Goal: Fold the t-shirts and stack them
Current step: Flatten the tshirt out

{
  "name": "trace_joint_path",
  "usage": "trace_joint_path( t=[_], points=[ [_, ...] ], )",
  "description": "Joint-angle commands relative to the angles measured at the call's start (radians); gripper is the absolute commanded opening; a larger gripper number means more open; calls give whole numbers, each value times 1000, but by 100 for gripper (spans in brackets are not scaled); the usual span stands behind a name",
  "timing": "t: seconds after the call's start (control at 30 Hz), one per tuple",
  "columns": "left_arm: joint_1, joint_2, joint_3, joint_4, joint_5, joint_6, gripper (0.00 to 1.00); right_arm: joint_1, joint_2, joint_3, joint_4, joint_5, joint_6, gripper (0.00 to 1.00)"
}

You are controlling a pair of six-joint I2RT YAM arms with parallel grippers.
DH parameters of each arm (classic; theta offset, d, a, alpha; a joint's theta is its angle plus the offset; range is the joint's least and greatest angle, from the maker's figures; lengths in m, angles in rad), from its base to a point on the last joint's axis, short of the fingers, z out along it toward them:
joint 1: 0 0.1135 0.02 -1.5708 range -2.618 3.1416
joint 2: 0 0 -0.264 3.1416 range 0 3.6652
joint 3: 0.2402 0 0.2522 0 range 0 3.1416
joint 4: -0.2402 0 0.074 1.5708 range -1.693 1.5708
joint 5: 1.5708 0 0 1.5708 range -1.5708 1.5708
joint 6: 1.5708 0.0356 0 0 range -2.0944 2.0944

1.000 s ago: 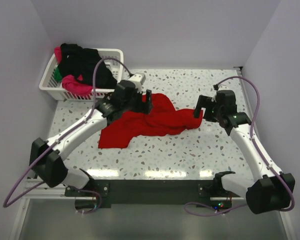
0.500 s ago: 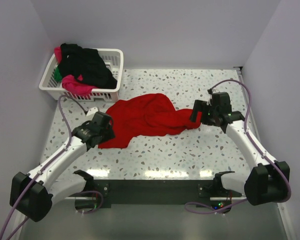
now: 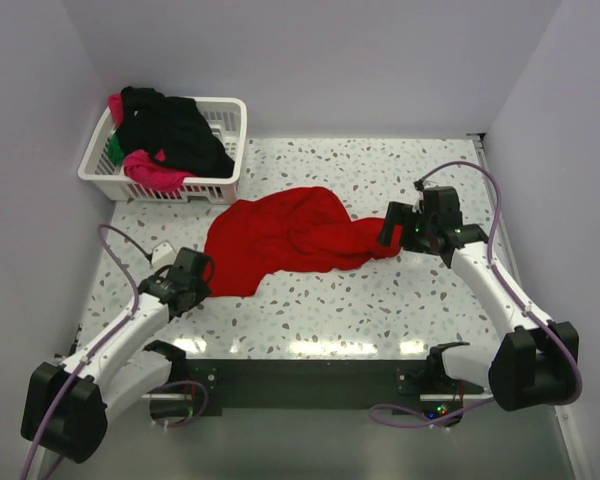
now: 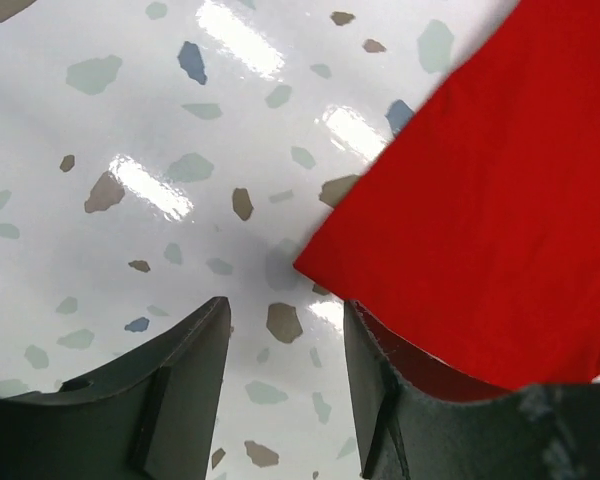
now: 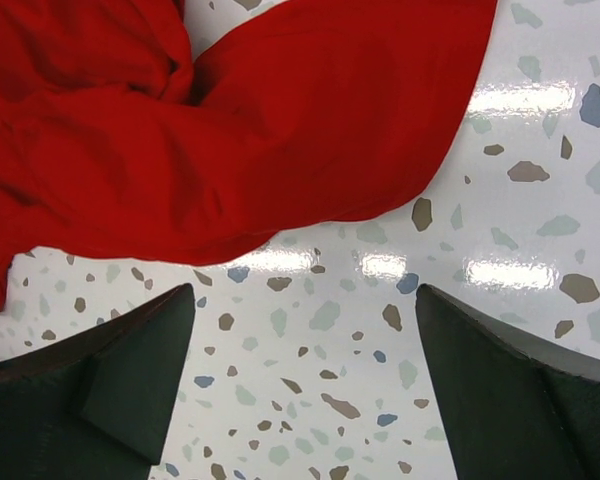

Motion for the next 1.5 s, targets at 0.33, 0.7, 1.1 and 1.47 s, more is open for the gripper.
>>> trace_joint_path(
  t=[0.33,0.7,1.1,1.47],
  points=[
    [147,44,-87,327,96,117,45,-2,-29,-7,22,-16,15,95],
    [147,68,-108,293,148,120,36,-2,-20,-7,25,-13,20,95],
    [145,128,-148,358,207,142,26,-1,92,-45,127,-52,29,94],
    [144,92,-179,480,331,169,0,1,383,47,228,-103,3,72]
  ],
)
